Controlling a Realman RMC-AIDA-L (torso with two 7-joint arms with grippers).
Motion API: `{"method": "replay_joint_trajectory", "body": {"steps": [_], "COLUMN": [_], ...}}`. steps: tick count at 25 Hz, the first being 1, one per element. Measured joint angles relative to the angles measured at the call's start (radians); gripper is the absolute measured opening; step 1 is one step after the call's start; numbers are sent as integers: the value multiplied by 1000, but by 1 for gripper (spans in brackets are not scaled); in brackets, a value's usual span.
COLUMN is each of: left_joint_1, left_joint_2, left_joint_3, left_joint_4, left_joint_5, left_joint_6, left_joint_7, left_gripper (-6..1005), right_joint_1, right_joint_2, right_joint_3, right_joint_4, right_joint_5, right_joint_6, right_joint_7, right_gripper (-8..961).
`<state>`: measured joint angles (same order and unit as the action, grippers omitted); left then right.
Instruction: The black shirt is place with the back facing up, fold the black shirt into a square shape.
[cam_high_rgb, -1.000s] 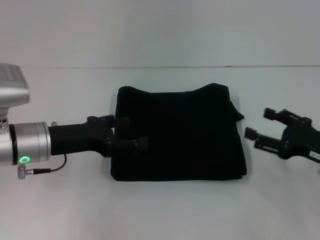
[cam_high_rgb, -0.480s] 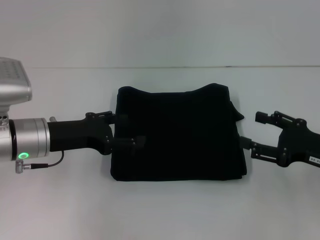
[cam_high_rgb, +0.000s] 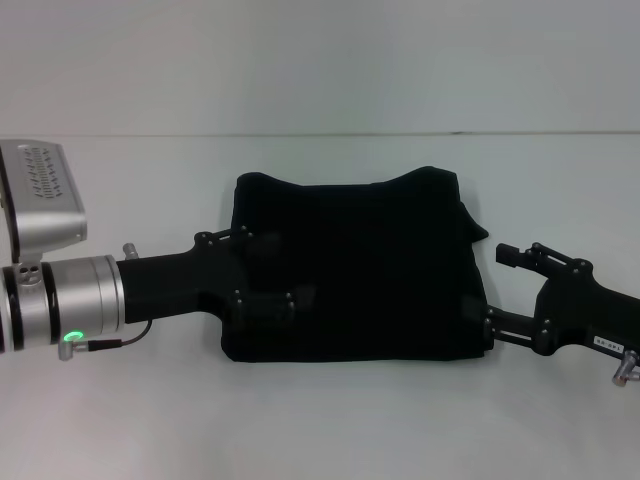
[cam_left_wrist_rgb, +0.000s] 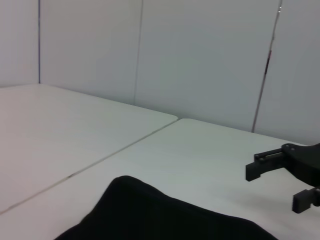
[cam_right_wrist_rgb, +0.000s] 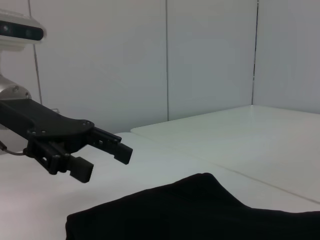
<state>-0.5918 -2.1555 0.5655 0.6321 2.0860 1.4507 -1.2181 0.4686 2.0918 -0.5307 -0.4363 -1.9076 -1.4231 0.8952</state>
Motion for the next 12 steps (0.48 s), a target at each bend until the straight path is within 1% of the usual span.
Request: {"method": "replay_joint_trajectory", "body": {"steps": [12], "left_joint_1": [22], "left_joint_2": [-2], "left_joint_3": [21], "left_joint_4": [2], "left_joint_5": [2], "left_joint_6": [44], "left_joint_7": [15], "left_gripper": [891], "right_joint_1": [-8], "right_joint_2": [0], "right_joint_3": [-3], "right_joint_4": [8], "right_joint_5": [1], "right_joint_6": [-8], "right_joint_7": [-1], "right_gripper": [876]}}
